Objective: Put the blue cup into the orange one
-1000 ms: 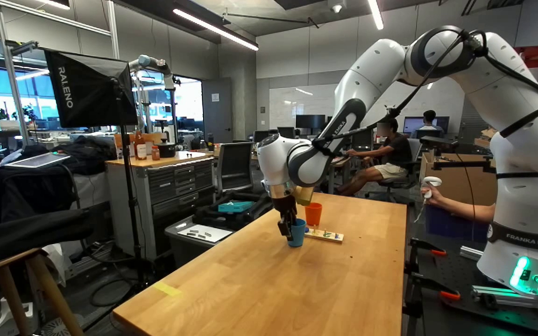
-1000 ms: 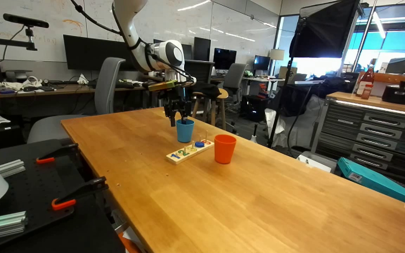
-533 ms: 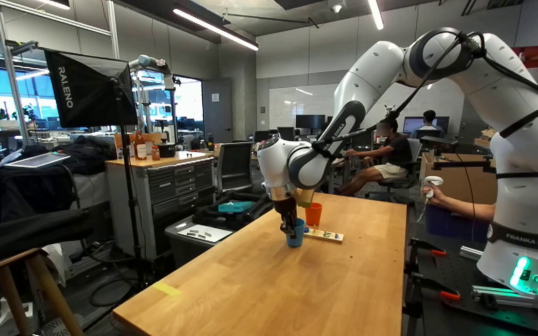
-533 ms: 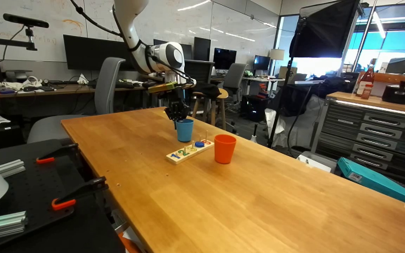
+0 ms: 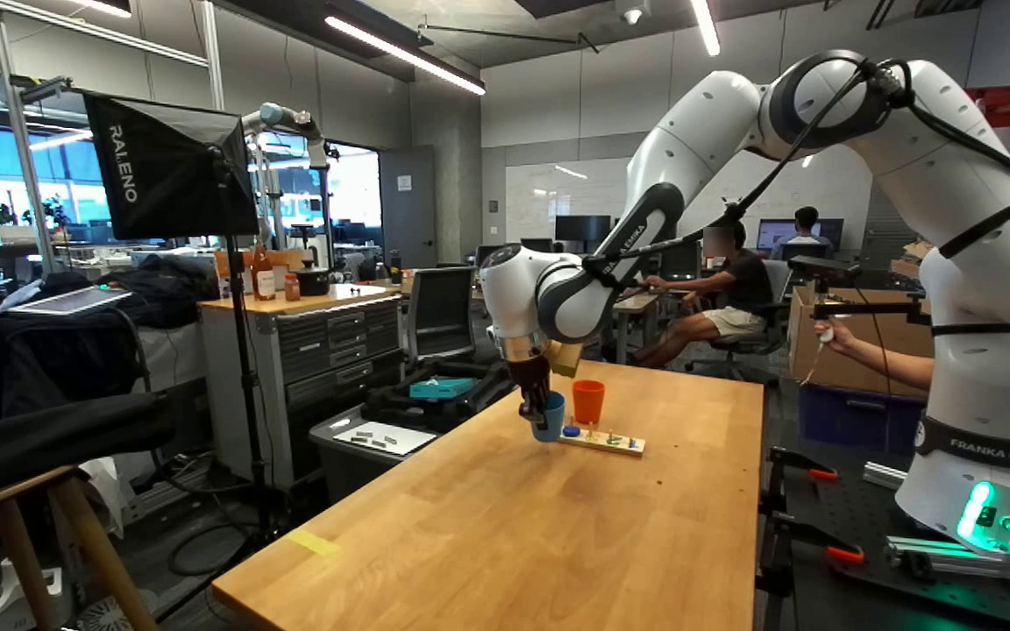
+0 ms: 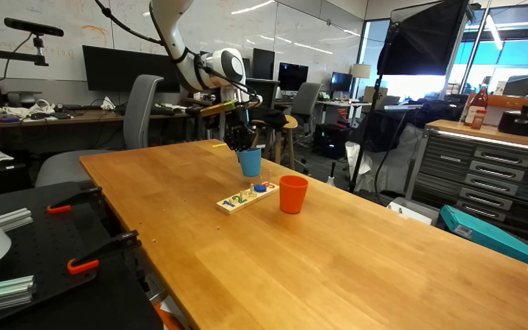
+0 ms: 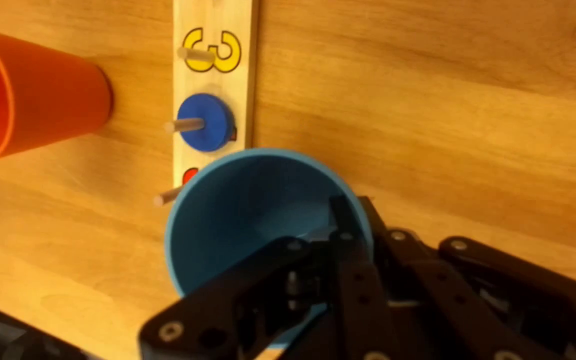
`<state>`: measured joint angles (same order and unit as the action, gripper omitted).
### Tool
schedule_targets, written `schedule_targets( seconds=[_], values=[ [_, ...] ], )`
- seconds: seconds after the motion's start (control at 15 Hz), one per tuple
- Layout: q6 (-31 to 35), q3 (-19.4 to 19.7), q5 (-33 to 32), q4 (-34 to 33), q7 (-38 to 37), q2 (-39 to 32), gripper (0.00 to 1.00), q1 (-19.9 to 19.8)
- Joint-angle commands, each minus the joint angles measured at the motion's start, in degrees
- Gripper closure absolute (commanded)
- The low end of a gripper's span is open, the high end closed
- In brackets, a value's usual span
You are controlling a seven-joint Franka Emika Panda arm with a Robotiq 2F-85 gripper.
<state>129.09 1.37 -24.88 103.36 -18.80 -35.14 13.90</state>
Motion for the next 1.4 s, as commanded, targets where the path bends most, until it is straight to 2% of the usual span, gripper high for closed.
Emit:
schedule_targets(
  seconds=[0.0,0.27,0.6,0.93,1.33],
  values=[
    [-4.2,2.9,-2.1,-3.7,0.2,2.7,0.99,0.9],
    [-8.2,5.3,-3.2,-6.9,-0.1,4.2,0.99,-1.1],
    [-12.4,7.4,-4.4,-6.1,-0.6,4.1,0.99,-3.8],
    [-15.0,7.3,-5.1,-4.8,-0.5,3.1,0.98,-5.8],
    [-14.1,7.0,-4.5,-4.6,-0.3,1.3,0.98,-6.8]
  ],
)
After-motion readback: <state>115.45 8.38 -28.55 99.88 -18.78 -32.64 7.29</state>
